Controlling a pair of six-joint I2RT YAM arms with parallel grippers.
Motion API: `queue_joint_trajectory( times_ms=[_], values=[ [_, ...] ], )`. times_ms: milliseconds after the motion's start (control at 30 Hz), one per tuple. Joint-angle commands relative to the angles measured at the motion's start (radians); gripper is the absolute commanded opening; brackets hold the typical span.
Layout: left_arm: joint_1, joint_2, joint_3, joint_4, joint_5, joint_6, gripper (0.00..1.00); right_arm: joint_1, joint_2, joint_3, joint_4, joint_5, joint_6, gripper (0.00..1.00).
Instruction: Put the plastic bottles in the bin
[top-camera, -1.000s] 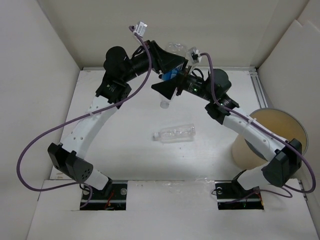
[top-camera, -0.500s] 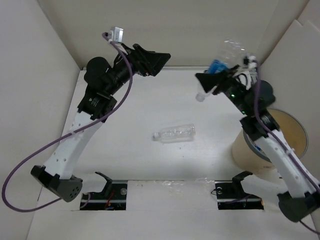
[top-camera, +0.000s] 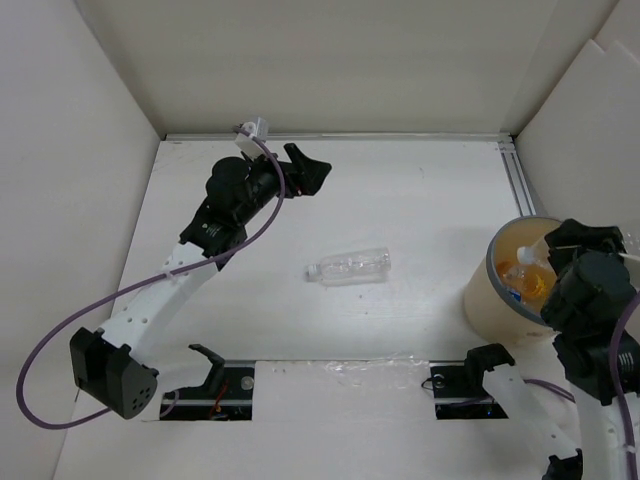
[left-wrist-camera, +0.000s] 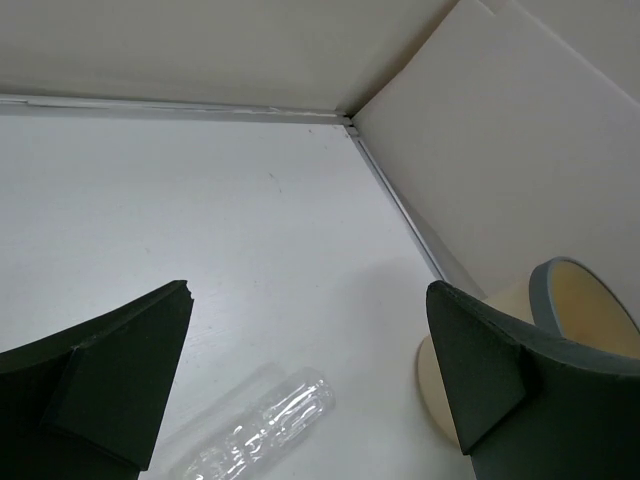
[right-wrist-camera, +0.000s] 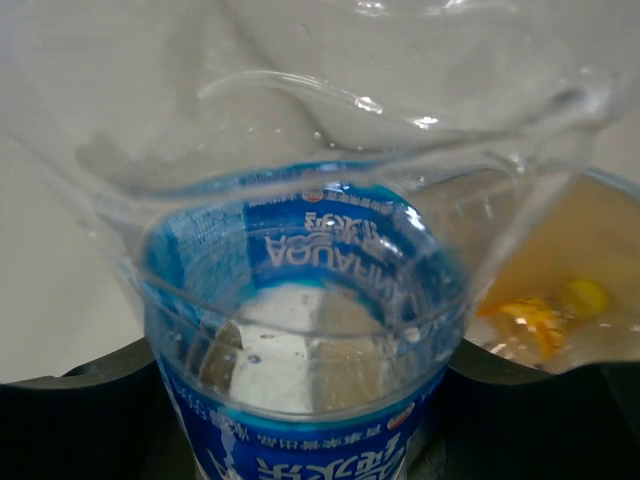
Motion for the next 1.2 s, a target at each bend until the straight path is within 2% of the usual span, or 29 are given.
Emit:
queue_joint_trajectory(
  times_ms=[0, 33, 67, 100, 133, 167, 400, 567, 700, 733, 833, 867, 900, 967, 1000, 1100, 1167],
  values=[
    [-0.006, -0.034, -0.004, 0.075, 0.023, 0.007, 1.0, -0.009, -0.037, 0.005, -0.15, 0.211, 0.075, 0.07],
    [-0.006, -0.034, -0.004, 0.075, 0.014, 0.007, 1.0, -0.009, -0.046, 0.005, -0.159, 0.222, 0.075, 0.13],
    [-0.016, -0.034, -0.004, 0.066, 0.014, 0.017, 1.0, -0.009, -0.037, 0.005, -0.159, 0.239, 0.075, 0.47],
    [-0.016, -0.034, -0.004, 0.066, 0.005, 0.017, 1.0, -0.009, -0.028, -0.005, -0.169, 0.251, 0.075, 0.73],
    [-0.016, -0.034, -0.004, 0.053, 0.005, 0.017, 1.0, -0.009, 0.0, -0.005, -0.18, 0.265, 0.075, 0.92],
    [-0.016, -0.024, -0.004, 0.038, 0.005, 0.027, 1.0, -0.009, 0.017, -0.005, -0.189, 0.277, 0.075, 1.0],
    [-0.036, -0.004, 0.007, 0.007, 0.016, 0.061, 1.0, -0.009, 0.144, 0.035, -0.208, 0.319, 0.075, 1.0],
    [-0.036, 0.016, 0.007, -0.06, 0.048, 0.009, 1.0, -0.009, 0.176, 0.104, -0.204, 0.247, 0.063, 1.0],
    [-0.036, 0.091, 0.064, -0.311, 0.002, -0.219, 1.0, -0.009, 0.166, 0.113, -0.052, 0.103, -0.123, 1.0],
    [-0.036, 0.102, 0.055, -0.332, 0.05, -0.317, 1.0, -0.009, 0.166, 0.123, -0.038, 0.083, -0.138, 1.0],
    [-0.045, 0.043, -0.106, -0.263, 0.085, -0.529, 1.0, -0.009, 0.19, 0.132, 0.016, 0.01, -0.2, 1.0],
    [-0.069, -0.027, -0.21, -0.193, 0.057, -0.608, 1.0, -0.009, 0.199, 0.132, 0.025, -0.011, -0.209, 1.0],
    [-0.088, -0.061, -0.241, -0.192, 0.018, -0.752, 1.0, -0.009, 0.199, 0.132, 0.039, -0.073, -0.236, 1.0],
    [-0.135, -0.108, -0.268, -0.227, -0.068, -0.876, 1.0, 0.0, 0.234, 0.132, 0.094, -0.155, -0.269, 1.0],
    [-0.15, -0.108, -0.268, -0.244, -0.067, -0.919, 1.0, 0.0, 0.244, 0.132, 0.114, -0.256, -0.289, 1.0],
    [-0.151, -0.056, -0.253, -0.269, -0.008, -1.019, 1.0, 0.022, 0.287, 0.121, 0.189, -0.399, -0.33, 1.0],
    [-0.151, -0.01, -0.252, -0.269, 0.028, -1.064, 1.0, 0.051, 0.326, 0.13, 0.246, -0.557, -0.344, 1.0]
  ],
)
